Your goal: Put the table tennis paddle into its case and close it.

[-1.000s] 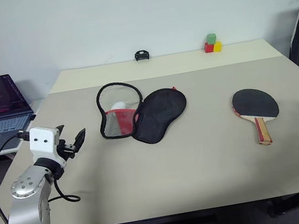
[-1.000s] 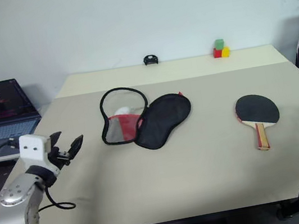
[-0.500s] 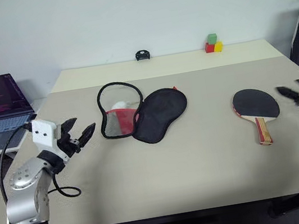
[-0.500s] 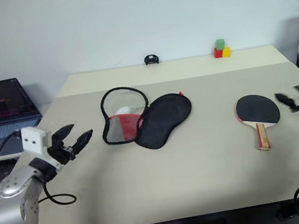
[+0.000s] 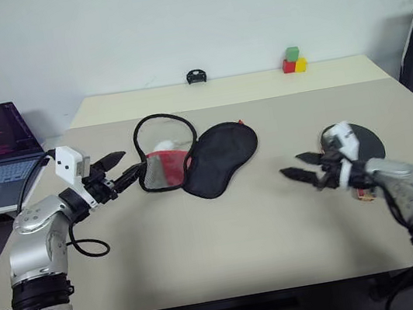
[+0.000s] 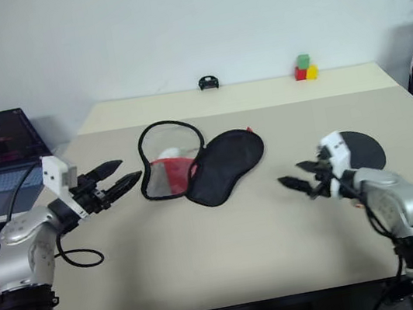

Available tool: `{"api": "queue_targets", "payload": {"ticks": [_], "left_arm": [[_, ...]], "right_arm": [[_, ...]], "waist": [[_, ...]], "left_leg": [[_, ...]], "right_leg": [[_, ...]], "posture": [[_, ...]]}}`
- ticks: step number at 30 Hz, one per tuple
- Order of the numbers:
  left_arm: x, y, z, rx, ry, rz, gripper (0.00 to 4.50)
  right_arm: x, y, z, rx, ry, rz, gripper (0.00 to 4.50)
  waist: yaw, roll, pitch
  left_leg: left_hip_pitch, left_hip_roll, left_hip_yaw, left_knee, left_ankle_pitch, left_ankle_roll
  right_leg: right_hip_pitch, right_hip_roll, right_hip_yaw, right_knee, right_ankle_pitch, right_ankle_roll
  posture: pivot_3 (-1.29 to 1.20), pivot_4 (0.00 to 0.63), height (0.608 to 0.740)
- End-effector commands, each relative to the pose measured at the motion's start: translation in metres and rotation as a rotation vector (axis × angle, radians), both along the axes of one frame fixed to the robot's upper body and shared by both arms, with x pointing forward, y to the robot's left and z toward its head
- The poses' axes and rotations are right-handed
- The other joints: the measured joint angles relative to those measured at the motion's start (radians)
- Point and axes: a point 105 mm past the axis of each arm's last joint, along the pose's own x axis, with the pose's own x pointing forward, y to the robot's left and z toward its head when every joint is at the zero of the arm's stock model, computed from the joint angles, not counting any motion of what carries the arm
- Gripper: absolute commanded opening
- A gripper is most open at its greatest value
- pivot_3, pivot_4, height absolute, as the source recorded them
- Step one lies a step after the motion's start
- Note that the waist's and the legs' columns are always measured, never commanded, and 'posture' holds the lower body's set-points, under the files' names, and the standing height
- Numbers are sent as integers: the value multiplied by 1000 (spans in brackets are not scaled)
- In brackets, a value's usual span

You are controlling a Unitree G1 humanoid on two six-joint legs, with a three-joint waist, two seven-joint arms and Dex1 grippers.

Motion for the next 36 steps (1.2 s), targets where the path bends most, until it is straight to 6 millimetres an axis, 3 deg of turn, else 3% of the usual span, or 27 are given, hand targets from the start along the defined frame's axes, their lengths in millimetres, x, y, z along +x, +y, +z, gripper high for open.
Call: {"api": "queue_targets", "payload": {"ticks": [1,7,12,21,27,36], "left_arm": [[-1,0,17,32,-56,-12,3454],[-4,-5,15,53,-49,-33,3454],[-6,-7,16,56,-53,-35,3454],[-9,-8,19,64,-56,-28,3454],[-9,-8,19,74,-53,-21,3454],[-9,-18,13,108,-47,-45,3454]], "right_arm": [[10,22,10,6,-26,11,4461],[32,66,-14,-6,73,-31,4461],[42,92,-24,-8,88,-43,4461],[53,132,-19,100,118,-36,4461],[49,148,-20,106,123,-16,4461],[47,137,-27,113,186,-56,1399]], "waist": [[0,0,0],[-3,-1,0],[-3,-1,0],[-12,-1,0],[-17,-1,0],[-18,-1,0]], "left_leg": [[0,0,0,0,0,0],[1,0,-1,-1,0,0],[0,0,-1,-1,1,-1],[0,0,-1,-1,1,-1],[0,0,-1,-1,1,-2],[0,0,-1,-2,1,-1]], "right_leg": [[0,0,0,0,0,0],[0,0,0,0,0,0],[-1,0,0,0,0,0],[-2,0,0,1,0,0],[-2,0,0,1,0,0],[-2,0,0,1,0,0]], "posture": [[0,150,740],[0,150,740],[0,150,740],[0,150,740],[0,150,740],[0,150,740]]}}
